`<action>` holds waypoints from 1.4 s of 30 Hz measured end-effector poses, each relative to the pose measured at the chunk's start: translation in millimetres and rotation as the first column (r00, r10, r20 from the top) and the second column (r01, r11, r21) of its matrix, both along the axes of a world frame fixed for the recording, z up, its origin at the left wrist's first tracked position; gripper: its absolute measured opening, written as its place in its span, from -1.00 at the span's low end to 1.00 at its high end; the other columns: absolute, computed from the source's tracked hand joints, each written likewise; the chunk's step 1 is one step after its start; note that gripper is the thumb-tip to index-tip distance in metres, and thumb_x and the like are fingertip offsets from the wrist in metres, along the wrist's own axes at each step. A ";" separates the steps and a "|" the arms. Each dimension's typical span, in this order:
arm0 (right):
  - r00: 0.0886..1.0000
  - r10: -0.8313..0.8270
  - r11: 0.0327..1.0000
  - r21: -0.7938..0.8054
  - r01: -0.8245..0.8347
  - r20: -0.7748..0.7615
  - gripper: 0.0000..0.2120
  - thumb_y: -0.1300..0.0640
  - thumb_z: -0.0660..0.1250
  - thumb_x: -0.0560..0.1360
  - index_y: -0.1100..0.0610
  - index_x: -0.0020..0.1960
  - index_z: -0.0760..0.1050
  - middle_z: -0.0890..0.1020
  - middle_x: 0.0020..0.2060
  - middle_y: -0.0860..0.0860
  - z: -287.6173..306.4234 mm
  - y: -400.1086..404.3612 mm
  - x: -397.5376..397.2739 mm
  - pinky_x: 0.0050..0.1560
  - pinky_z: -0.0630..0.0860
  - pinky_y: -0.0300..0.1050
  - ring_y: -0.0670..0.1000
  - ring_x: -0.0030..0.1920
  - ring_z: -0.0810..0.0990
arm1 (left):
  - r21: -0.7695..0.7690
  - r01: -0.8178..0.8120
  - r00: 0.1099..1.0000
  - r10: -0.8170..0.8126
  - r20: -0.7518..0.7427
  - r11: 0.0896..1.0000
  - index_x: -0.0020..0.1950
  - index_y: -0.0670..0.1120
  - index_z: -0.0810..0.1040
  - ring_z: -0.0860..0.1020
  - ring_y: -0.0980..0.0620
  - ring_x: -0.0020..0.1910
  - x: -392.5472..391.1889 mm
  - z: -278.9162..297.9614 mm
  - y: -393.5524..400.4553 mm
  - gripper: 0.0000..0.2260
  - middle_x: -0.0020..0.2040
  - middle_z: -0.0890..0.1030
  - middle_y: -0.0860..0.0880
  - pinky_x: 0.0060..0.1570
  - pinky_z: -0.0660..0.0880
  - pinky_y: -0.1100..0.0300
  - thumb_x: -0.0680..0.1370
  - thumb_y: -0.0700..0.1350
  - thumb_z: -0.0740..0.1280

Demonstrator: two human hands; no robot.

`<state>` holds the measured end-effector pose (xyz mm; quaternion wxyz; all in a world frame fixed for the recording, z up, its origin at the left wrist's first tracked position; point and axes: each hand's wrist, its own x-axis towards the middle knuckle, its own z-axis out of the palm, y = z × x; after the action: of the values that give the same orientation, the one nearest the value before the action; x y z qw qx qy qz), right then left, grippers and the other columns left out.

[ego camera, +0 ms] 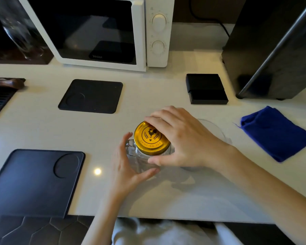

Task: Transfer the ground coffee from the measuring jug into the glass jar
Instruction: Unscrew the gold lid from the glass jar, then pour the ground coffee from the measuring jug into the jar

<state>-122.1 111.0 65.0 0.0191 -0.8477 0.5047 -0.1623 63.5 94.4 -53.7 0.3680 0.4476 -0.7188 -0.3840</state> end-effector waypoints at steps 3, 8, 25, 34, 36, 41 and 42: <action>1.000 0.017 1.000 0.007 -0.017 -0.009 -0.29 -0.23 0.36 0.30 0.23 0.26 0.38 0.52 0.12 0.13 1.5 -4.9 0.4 0.10 0.28 -0.10 0.06 0.10 0.36 | 0.014 -0.007 1.000 0.007 0.013 1.000 0.32 0.45 0.02 0.38 0.24 0.30 -1.4 2.2 1.8 -0.08 0.30 0.40 0.17 0.25 0.36 0.16 0.13 0.24 0.52; 0.932 -0.009 0.981 0.186 -0.063 0.361 -0.34 -0.18 0.40 0.30 0.06 0.31 0.33 0.46 0.12 -0.02 22.1 -12.0 -11.5 0.11 0.29 -0.31 -0.07 0.12 0.33 | 0.009 -0.021 0.999 0.021 0.031 1.000 0.29 0.49 0.00 0.33 0.36 0.28 -0.8 2.9 2.0 -0.09 0.30 0.32 0.27 0.22 0.30 0.32 0.13 0.24 0.51; 0.603 -0.560 0.764 0.635 0.112 0.568 -0.29 0.10 0.56 0.08 -0.02 0.19 0.39 0.54 0.08 -0.06 -76.4 -65.2 -96.9 -0.01 0.45 -0.31 -0.11 0.06 0.55 | 0.124 -0.021 1.000 0.024 -0.019 0.992 0.32 0.36 0.10 0.48 0.16 0.22 -2.9 1.3 3.7 -0.06 0.25 0.49 0.02 0.18 0.38 0.31 0.07 0.25 0.55; 0.866 -0.391 0.860 0.459 0.224 0.311 -0.33 0.23 0.59 0.22 0.24 0.26 0.39 0.45 0.15 0.18 -91.6 -71.8 -100.9 0.06 0.18 -0.26 0.13 0.24 0.28 | 0.125 -0.031 0.999 0.032 -0.008 0.992 0.31 0.39 0.08 0.49 0.18 0.21 -3.4 3.1 3.7 -0.08 0.21 0.50 0.06 0.18 0.38 0.27 0.08 0.32 0.52; 0.871 -0.392 0.857 0.462 0.228 0.295 -0.32 0.21 0.59 0.22 0.23 0.26 0.39 0.45 0.14 0.18 -93.4 -72.6 -101.9 0.11 0.21 -0.20 0.13 0.23 0.27 | 0.128 -0.028 0.999 0.030 -0.015 0.991 0.31 0.39 0.08 0.49 0.16 0.21 -3.6 2.8 3.5 -0.08 0.21 0.51 0.05 0.18 0.38 0.26 0.08 0.31 0.52; 0.862 -0.420 0.818 0.529 0.225 0.283 -0.28 0.24 0.57 0.25 0.20 0.32 0.32 0.39 0.18 0.13 -90.0 -71.5 -102.7 0.18 0.16 -0.21 0.09 0.30 0.24 | 0.100 -0.024 1.000 0.025 -0.014 0.995 0.30 0.40 0.07 0.46 0.32 0.16 -4.9 3.8 3.4 -0.08 0.16 0.48 0.27 0.11 0.33 0.45 0.08 0.30 0.52; 0.845 -0.436 0.801 0.561 0.209 0.308 -0.25 0.24 0.56 0.26 0.16 0.36 0.28 0.36 0.19 0.08 -88.8 -69.1 -103.8 0.21 0.16 -0.22 0.07 0.31 0.24 | 0.096 -0.025 1.000 0.026 -0.010 0.995 0.30 0.41 0.07 0.46 0.32 0.16 -4.7 3.3 3.6 -0.08 0.16 0.47 0.27 0.11 0.33 0.44 0.08 0.26 0.53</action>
<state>-225.9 41.9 -23.9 0.3213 -0.6551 0.6527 -0.2041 58.8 97.9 -50.4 0.3552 0.4719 -0.6915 -0.4160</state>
